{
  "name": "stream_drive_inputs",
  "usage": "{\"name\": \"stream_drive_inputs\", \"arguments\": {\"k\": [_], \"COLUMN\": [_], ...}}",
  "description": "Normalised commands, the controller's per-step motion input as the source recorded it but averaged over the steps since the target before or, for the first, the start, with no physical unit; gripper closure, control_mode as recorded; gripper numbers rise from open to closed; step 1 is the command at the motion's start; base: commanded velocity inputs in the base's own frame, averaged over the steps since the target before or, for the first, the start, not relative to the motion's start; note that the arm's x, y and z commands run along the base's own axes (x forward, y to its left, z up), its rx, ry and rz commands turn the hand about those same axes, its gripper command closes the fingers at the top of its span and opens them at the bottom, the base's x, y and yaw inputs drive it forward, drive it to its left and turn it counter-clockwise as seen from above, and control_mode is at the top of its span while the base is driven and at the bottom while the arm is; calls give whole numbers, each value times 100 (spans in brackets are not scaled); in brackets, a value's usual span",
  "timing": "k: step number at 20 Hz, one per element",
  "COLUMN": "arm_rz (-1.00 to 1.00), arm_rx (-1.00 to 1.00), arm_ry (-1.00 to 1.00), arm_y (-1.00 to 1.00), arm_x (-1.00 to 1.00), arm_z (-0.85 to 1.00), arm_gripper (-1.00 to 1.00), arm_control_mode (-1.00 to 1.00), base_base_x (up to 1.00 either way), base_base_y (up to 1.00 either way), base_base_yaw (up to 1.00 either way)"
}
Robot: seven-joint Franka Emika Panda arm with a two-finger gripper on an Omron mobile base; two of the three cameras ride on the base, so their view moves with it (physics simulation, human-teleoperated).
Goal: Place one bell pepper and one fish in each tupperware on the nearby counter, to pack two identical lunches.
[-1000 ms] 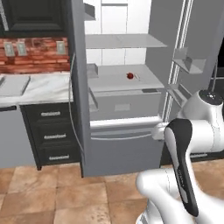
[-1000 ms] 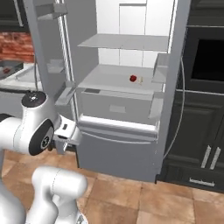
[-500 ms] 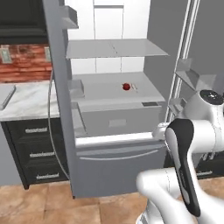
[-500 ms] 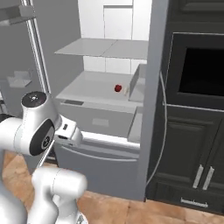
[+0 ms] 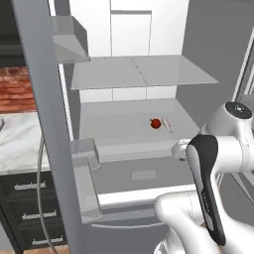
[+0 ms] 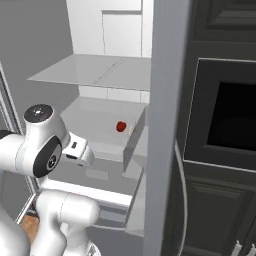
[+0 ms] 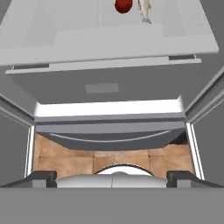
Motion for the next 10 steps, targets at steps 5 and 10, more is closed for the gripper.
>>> {"name": "stream_drive_inputs", "arguments": {"k": [5,10], "arm_rz": [0,0], "arm_rx": [0,-3], "arm_ry": [0,-5], "arm_y": [0,0], "arm_x": [0,0], "arm_z": [0,-79], "arm_gripper": [-100,-100], "arm_control_mode": [100,-100], "base_base_x": [41,0], "base_base_y": [0,0], "base_base_yaw": [0,0]}}
